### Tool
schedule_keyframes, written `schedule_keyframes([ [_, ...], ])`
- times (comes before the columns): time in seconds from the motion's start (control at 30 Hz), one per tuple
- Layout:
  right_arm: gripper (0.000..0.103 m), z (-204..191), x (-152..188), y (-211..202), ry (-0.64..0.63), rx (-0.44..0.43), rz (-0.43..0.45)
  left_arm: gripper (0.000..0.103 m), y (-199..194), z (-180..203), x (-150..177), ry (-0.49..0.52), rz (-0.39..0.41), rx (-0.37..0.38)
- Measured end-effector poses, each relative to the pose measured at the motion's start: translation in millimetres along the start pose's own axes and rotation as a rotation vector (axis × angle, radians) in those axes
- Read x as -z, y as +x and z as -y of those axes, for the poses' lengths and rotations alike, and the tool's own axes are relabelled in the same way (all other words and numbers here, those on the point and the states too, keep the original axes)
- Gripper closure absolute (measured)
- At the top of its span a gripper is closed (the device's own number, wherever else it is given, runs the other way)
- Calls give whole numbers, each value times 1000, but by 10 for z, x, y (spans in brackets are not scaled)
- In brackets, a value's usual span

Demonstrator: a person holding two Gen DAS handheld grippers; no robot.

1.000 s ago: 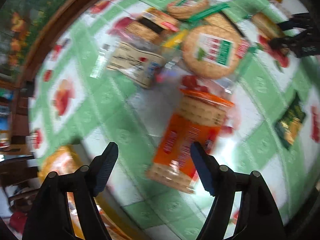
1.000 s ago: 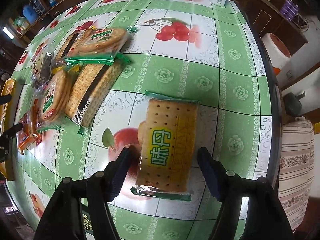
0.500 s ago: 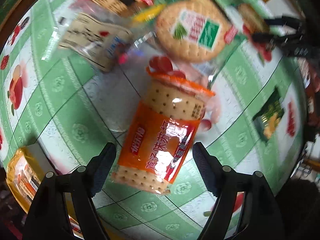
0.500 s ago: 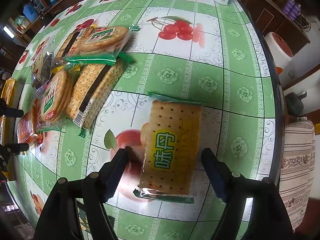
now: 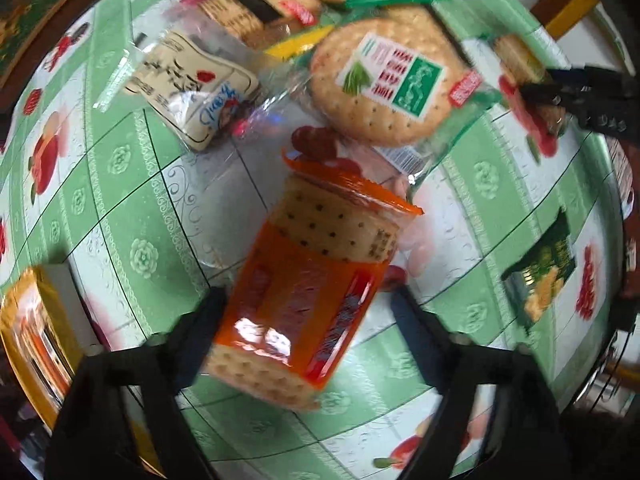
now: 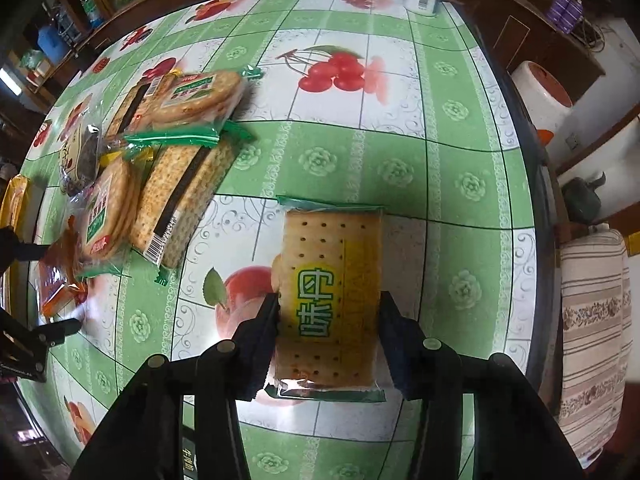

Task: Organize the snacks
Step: 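Grasp the orange cracker pack with the left gripper while the right grasps the yellow-green pack, then carry both packs into the white box and open both grippers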

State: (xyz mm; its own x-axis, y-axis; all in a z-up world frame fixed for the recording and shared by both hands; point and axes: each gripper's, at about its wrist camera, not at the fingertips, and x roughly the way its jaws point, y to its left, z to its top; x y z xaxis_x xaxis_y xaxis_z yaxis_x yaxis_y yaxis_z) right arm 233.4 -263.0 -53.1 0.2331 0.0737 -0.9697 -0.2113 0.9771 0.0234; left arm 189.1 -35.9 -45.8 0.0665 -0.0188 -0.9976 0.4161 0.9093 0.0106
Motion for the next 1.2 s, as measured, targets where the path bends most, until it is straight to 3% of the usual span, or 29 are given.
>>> schedule_keyframes([
  [0.27,54,-59,172,-81,67,-13,15,42,-65,68,321,-142,94,-4],
  [0.7,54,-352,733,-343,93,-119,49,43,-130,81,1513,-359,264,39],
  [0.9,54,-538,986,-501,97,-169,59,43,-302,230,1872,-411,362,-24],
  [1.2,54,-1055,1149,-659,42,-228,77,43,-709,154,1891,-462,507,-92],
])
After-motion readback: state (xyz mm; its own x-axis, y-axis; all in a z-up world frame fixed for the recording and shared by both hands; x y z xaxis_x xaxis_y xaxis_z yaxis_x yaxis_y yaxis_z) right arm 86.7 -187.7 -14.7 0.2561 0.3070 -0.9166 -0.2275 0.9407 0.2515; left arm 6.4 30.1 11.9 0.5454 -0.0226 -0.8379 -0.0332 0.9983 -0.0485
